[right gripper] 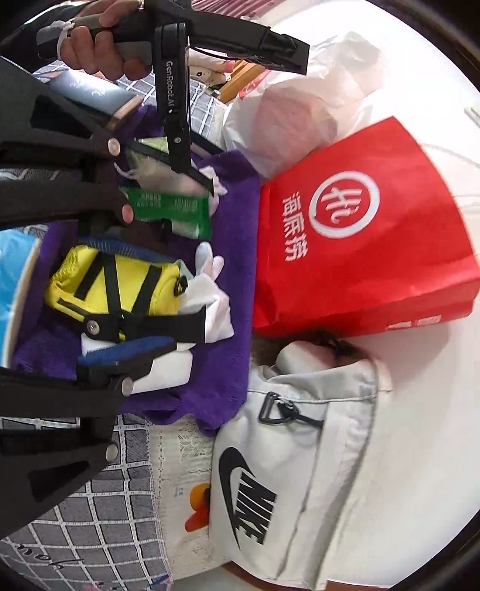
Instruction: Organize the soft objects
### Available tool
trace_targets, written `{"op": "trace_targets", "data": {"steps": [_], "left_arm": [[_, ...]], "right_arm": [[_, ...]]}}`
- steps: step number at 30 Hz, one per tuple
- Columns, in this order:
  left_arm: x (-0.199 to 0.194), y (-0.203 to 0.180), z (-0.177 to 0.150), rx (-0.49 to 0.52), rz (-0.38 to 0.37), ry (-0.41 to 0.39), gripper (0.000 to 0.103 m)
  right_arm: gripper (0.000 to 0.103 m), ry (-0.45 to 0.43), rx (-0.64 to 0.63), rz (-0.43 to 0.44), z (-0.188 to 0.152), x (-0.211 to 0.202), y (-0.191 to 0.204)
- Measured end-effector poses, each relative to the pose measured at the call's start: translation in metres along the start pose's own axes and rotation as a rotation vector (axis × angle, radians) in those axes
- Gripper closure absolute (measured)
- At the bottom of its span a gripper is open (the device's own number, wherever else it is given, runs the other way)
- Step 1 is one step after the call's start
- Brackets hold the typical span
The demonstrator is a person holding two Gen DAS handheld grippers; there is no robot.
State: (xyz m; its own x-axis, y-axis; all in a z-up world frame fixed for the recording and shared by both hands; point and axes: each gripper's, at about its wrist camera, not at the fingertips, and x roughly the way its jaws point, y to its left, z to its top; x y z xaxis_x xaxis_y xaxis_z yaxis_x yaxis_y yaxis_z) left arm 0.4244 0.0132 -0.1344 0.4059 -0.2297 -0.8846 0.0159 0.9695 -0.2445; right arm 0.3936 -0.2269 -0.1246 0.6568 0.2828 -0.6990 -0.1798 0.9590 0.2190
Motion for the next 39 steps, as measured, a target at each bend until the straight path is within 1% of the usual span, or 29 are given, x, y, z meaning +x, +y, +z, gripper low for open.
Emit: {"op": "trace_targets", "data": {"steps": [2,4,6,8,12,13,15,18,20,21,22,24,25,27,29,30,33,36,39], "left_arm": [[-0.014,-0.003,-0.005,0.014,0.007,-0.016,0.048],[-0.029,-0.004,-0.013,0.020,0.021,-0.040,0.043],[-0.047,-0.007,-0.023,0.032,0.034,-0.071,0.037],[-0.064,-0.011,-0.033,0.042,0.039,-0.086,0.036],[-0.099,-0.020,-0.056,0.063,0.056,-0.121,0.036],[-0.106,-0.022,-0.061,0.066,0.058,-0.125,0.033],[-0.122,-0.026,-0.075,0.073,0.050,-0.133,0.032],[-0.141,-0.031,-0.099,0.082,0.035,-0.156,0.032],[-0.153,-0.033,-0.117,0.083,0.043,-0.169,0.032],[-0.158,-0.034,-0.124,0.084,0.046,-0.174,0.032],[-0.164,-0.035,-0.133,0.087,0.049,-0.182,0.032],[-0.175,-0.039,-0.151,0.100,0.060,-0.202,0.032],[-0.179,-0.041,-0.159,0.107,0.068,-0.212,0.031],[-0.189,-0.045,-0.176,0.116,0.087,-0.232,0.028],[-0.196,-0.048,-0.193,0.122,0.092,-0.240,0.027],[-0.200,-0.049,-0.202,0.127,0.094,-0.243,0.027],[-0.212,-0.053,-0.226,0.136,0.099,-0.261,0.026],[-0.226,-0.055,-0.249,0.136,0.093,-0.284,0.020],[-0.239,-0.057,-0.270,0.129,0.131,-0.321,0.019]], "right_arm": [[0.053,-0.004,-0.005,-0.004,-0.001,-0.010,0.005],[0.047,-0.005,-0.012,-0.015,-0.002,-0.022,0.011],[0.045,-0.007,-0.022,-0.036,-0.004,-0.034,0.018],[0.045,-0.003,-0.035,-0.050,-0.009,-0.047,0.026],[0.045,-0.019,-0.044,-0.048,-0.022,-0.079,0.040],[0.045,-0.022,-0.044,-0.051,-0.026,-0.090,0.044],[0.045,-0.031,-0.040,-0.057,-0.034,-0.105,0.049],[0.044,-0.034,-0.026,-0.044,-0.048,-0.127,0.055],[0.037,-0.039,-0.011,-0.049,-0.061,-0.141,0.058],[0.029,-0.044,-0.003,-0.053,-0.069,-0.150,0.060],[0.024,-0.045,0.002,-0.057,-0.076,-0.157,0.061],[0.022,-0.053,0.007,-0.061,-0.089,-0.171,0.064],[0.018,-0.059,0.005,-0.066,-0.096,-0.178,0.066],[0.015,-0.071,-0.003,-0.098,-0.109,-0.193,0.071],[0.009,-0.085,-0.015,-0.130,-0.120,-0.207,0.075],[0.004,-0.091,-0.018,-0.148,-0.126,-0.213,0.077],[0.002,-0.118,-0.025,-0.187,-0.146,-0.234,0.085],[0.002,-0.122,-0.043,-0.202,-0.165,-0.252,0.094],[0.001,-0.134,-0.047,-0.210,-0.181,-0.267,0.101]]}}
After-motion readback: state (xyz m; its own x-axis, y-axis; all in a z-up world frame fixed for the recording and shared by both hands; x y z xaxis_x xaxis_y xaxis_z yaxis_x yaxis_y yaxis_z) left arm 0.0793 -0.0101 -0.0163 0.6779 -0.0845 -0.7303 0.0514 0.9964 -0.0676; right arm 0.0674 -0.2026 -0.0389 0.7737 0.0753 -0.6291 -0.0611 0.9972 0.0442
